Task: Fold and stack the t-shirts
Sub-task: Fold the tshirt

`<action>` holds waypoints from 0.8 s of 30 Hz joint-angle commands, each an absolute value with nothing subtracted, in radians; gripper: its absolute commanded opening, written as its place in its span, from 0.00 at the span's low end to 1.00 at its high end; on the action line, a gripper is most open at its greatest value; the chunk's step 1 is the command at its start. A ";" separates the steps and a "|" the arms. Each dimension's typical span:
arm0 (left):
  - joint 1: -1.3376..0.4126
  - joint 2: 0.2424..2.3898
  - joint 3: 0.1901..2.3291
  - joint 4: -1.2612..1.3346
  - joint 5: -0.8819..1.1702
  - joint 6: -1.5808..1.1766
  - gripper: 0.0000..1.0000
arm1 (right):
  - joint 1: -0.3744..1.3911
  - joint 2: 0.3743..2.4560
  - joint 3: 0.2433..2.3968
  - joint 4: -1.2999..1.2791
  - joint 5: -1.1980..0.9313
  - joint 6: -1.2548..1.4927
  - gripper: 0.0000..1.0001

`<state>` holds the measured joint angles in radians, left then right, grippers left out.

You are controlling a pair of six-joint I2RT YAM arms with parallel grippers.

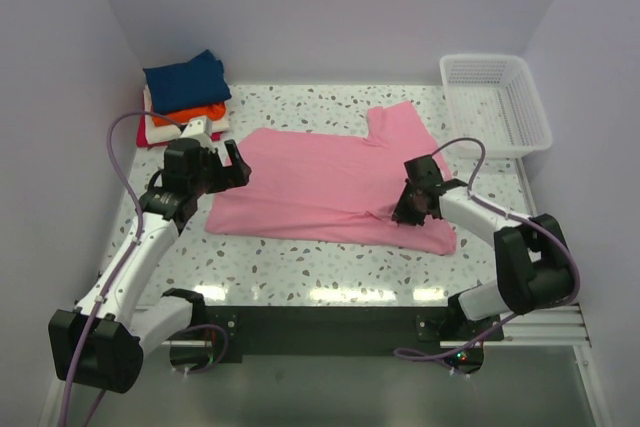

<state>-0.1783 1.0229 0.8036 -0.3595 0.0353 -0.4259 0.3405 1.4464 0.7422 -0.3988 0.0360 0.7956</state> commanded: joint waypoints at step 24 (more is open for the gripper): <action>-0.186 1.026 0.796 -0.333 0.026 -0.397 1.00 | 0.347 1.753 1.161 -0.417 0.028 0.646 0.21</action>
